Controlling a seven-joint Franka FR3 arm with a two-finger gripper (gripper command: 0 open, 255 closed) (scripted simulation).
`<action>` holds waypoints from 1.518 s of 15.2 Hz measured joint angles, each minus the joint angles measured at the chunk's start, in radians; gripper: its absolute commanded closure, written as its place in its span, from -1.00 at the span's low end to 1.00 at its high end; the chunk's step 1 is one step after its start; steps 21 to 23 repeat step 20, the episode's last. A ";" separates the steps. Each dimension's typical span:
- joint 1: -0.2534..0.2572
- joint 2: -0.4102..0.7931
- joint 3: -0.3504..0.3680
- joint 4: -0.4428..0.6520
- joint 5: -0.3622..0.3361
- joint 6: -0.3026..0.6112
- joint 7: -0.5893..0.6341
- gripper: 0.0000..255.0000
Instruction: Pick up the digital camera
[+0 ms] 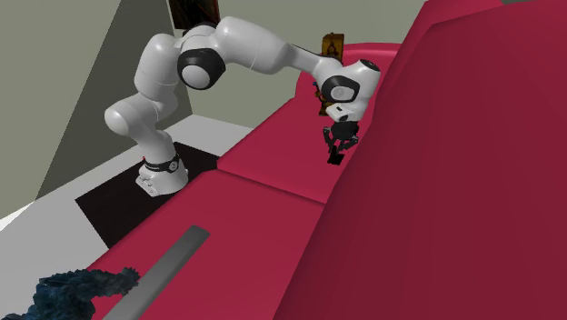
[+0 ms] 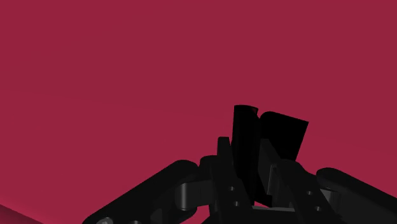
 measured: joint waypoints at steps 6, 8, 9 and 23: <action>0.000 0.000 0.000 0.002 0.000 -0.011 -0.003 1.00; 0.000 -0.002 0.000 0.005 0.004 -0.031 -0.003 1.00; 0.001 -0.002 0.000 0.008 0.005 -0.042 -0.003 1.00; 0.003 -0.040 0.016 0.101 0.020 -0.154 -0.003 1.00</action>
